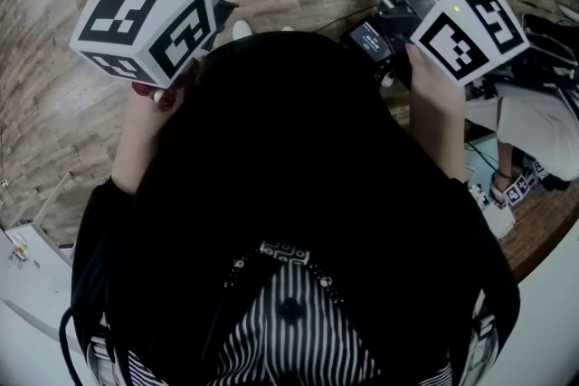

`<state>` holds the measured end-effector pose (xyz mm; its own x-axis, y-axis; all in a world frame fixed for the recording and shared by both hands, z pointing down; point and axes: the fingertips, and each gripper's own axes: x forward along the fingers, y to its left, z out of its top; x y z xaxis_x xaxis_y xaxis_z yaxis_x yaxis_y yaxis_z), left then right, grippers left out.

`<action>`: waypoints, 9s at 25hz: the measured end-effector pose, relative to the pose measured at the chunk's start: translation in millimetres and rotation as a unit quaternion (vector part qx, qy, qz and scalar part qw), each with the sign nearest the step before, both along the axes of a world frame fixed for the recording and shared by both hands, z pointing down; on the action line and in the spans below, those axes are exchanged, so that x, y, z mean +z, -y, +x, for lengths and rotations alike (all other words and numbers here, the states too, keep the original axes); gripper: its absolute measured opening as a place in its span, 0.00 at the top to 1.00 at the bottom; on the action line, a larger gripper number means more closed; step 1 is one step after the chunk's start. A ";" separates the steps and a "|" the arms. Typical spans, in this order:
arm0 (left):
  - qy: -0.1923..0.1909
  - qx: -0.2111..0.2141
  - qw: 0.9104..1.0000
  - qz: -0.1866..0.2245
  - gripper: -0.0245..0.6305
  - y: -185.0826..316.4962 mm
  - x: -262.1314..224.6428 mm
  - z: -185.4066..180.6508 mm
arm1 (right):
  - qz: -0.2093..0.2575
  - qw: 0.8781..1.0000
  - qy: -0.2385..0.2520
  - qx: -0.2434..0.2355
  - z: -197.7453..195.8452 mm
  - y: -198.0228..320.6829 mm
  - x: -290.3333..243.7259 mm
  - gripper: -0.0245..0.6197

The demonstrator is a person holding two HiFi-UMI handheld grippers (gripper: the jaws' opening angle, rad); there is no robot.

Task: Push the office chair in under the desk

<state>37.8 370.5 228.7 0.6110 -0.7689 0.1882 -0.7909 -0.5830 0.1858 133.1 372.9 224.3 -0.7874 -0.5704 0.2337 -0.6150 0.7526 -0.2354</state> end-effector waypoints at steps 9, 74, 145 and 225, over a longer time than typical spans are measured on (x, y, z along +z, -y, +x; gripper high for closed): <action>0.008 0.006 1.000 0.003 0.96 1.8 3.4 7.9 | 0.000 1.000 -0.009 -0.010 0.6 0.9 5.8 0.96; 0.030 0.000 1.000 -0.003 0.96 -12.5 30.7 73.4 | -0.057 0.996 0.074 0.010 97.4 -3.5 42.6 0.96; 0.000 -0.019 0.999 -0.033 0.96 403.5 68.6 -142.6 | -0.060 0.998 0.028 0.003 -111.7 427.9 61.1 0.96; 0.094 -0.084 0.983 -0.136 0.34 618.2 175.6 -182.4 | -0.081 0.983 -0.157 0.042 -29.7 654.5 172.9 0.44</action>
<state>-144.6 -247.8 404.3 0.4141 -0.7612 0.4992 -0.9072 -0.3901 0.1577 103.4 -281.6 397.1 -0.6138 -0.5658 0.5506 -0.7349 0.6642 -0.1369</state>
